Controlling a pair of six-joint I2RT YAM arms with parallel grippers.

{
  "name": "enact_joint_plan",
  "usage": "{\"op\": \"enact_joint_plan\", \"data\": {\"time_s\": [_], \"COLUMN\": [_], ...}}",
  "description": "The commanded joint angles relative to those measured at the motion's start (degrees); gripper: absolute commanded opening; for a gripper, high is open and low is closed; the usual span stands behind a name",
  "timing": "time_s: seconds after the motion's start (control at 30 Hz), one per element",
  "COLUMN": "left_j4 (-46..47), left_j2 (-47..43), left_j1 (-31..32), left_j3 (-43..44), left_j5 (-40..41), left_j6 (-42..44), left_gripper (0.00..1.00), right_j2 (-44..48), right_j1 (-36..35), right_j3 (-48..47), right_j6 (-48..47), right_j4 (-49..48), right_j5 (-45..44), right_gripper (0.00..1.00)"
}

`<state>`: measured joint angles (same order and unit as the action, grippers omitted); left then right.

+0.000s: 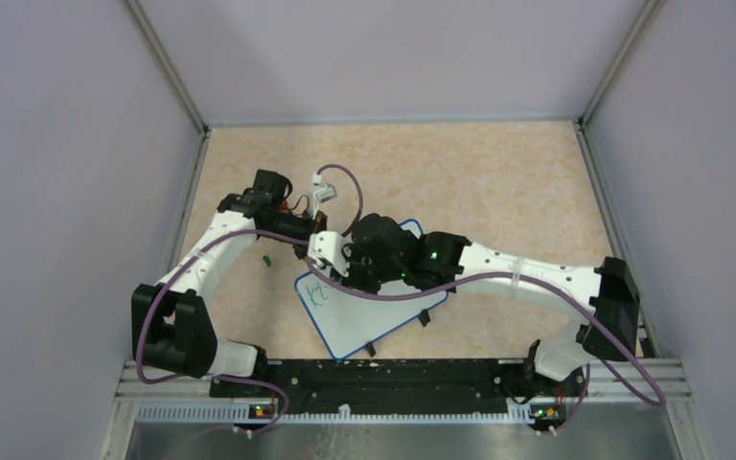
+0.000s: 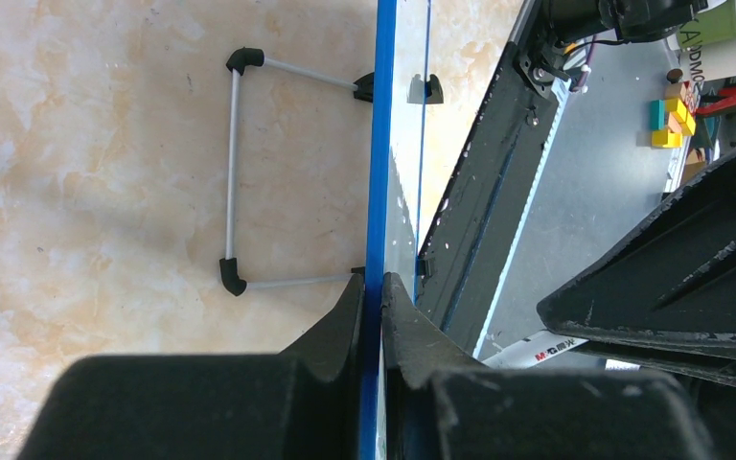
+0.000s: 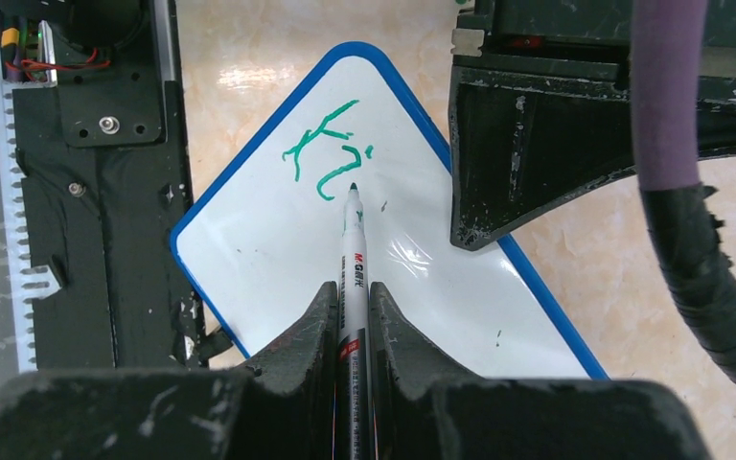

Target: Write a sentence on the whiteboard

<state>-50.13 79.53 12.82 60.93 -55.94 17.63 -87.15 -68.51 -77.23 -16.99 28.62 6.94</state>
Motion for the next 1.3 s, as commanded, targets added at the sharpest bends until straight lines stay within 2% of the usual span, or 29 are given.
{"op": "enact_joint_plan", "data": {"time_s": [0.0, 0.47, 1.27], "left_j4": [-0.07, -0.05, 0.20], "left_j2": [0.55, 0.36, 0.63], "left_j1": [1.06, 1.07, 1.07], "left_j3": [-1.17, -1.17, -1.25], "left_j5": [3.27, 3.30, 3.38], "left_j6": [-0.35, -0.49, -0.58], "left_gripper": [0.00, 0.00, 0.00], "right_j2": [-0.26, -2.47, -0.11], "right_j1": [-0.15, -0.15, -1.41], "right_j3": [-0.44, 0.72, 5.30], "right_j6": [-1.05, -1.64, -0.45], "right_j4": [-2.37, -3.91, -3.00], "right_j5": [-1.44, -4.52, -1.02], "right_gripper": [0.00, 0.00, 0.00]}}
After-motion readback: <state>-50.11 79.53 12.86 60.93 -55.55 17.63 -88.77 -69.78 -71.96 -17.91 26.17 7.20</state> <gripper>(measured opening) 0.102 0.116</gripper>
